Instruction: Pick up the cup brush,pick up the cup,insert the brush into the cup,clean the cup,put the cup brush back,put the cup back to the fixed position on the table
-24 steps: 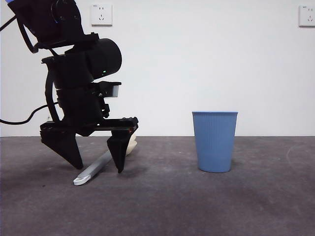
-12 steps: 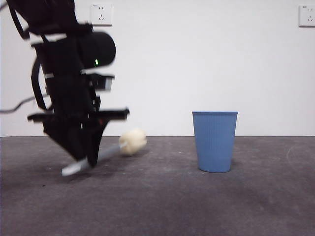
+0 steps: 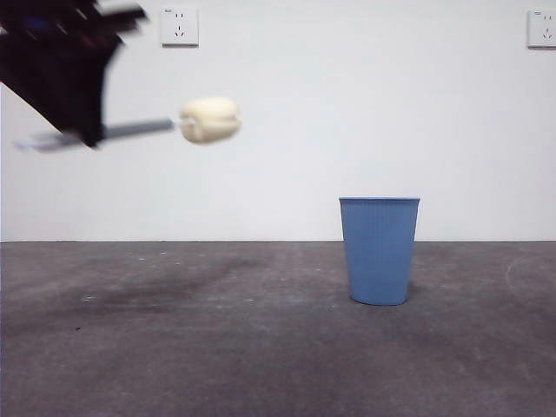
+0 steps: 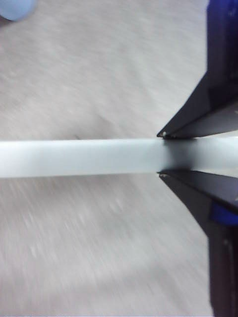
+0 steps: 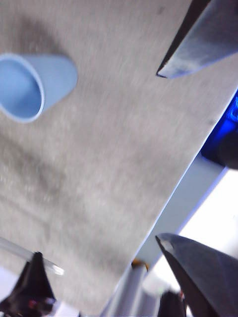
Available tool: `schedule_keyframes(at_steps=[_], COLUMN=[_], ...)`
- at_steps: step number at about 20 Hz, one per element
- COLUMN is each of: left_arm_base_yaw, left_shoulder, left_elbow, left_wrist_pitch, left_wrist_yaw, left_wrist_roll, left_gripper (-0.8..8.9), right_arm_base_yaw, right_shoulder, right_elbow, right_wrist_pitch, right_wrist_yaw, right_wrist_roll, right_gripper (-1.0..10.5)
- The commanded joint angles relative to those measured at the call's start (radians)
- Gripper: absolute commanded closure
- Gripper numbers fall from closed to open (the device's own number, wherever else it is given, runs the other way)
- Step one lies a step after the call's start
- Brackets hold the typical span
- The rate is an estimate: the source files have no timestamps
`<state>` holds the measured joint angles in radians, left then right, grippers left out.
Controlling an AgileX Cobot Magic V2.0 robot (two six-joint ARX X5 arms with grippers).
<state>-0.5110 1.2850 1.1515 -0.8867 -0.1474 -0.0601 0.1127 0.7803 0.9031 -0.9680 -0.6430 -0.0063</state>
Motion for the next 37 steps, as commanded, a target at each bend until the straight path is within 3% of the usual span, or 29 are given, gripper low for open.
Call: schedule_keyframes(at_steps=[1,4,10,15,22,26,37], left_arm_base_yaw=[0.002,0.002,0.002,0.002,0.002,0.002,0.000], left_shoulder=[-0.079,-0.168,-0.223,-0.223,-0.223,-0.223,-0.223], left_elbow=[-0.005,-0.005,-0.005,-0.005,-0.005,-0.005,-0.005], left_wrist_pitch=[-0.056,-0.112,-0.217,-0.247,-0.269,-0.275,-0.267], left_wrist_yaw=[-0.008,-0.008,-0.007,-0.006,-0.004,-0.002,-0.001], left_wrist_roll=[0.035,0.035,0.044,0.047,0.045,0.035,0.011], left_gripper=[8.22,8.22,8.22,8.22,8.22,8.22,8.22], right_arm_base_yaw=[0.045,0.177,0.443,0.463,0.438,0.385,0.328], right_shoulder=[0.061,0.111,0.191,0.371,0.738,0.859,1.083], right_elbow=[-0.027,-0.138,-0.423,-0.503,-0.509,-0.509,-0.430], right_wrist_pitch=[0.119,0.366,0.909,1.207,1.685,1.856,2.042], right_wrist_yaw=[0.024,0.181,0.588,0.678,0.677,0.650,0.584], right_wrist_roll=[0.027,0.093,0.198,0.180,0.155,0.141,0.109], right_gripper=[3.3,3.3,3.3,3.3,3.3,3.6,3.5])
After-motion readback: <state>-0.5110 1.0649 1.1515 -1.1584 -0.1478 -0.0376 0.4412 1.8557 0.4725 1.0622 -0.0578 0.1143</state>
